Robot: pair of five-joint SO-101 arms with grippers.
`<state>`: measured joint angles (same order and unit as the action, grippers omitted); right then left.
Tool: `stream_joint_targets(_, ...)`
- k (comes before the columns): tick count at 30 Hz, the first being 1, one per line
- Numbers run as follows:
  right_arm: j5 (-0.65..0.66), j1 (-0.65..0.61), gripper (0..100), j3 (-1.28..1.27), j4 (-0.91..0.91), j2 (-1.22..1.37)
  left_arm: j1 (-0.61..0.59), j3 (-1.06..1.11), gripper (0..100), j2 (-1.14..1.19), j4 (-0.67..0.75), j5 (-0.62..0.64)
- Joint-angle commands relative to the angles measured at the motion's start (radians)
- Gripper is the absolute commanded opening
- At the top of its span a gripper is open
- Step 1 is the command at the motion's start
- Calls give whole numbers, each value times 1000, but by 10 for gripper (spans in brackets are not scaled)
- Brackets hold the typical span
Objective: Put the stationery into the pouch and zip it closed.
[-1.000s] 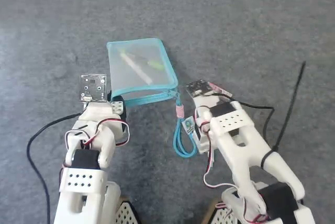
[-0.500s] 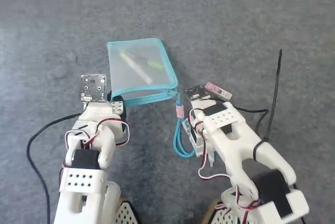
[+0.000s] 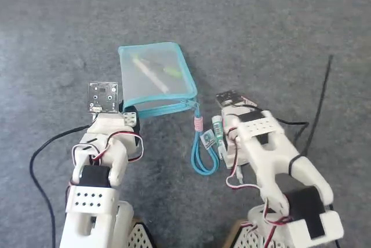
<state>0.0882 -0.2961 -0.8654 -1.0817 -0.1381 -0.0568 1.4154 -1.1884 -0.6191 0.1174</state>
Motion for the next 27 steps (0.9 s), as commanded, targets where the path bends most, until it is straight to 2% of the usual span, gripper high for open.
stream_joint_targets(1,46,116,7,64,-88,-117,5,-12,13,0,31,-15)
stream_joint_targets(5,84,166,7,149,-208,-306,6,-12,13,3,31,-15)
stream_joint_targets(11,181,134,7,353,-463,-526,8,-12,13,5,31,-15)
stream_joint_targets(17,222,-58,7,617,-705,-492,9,-12,13,5,31,-15)
stream_joint_targets(23,215,-288,7,657,-713,-372,5,-12,13,5,31,-15)
stream_joint_targets(27,181,-369,7,671,-711,-259,6,-12,13,5,31,-15)
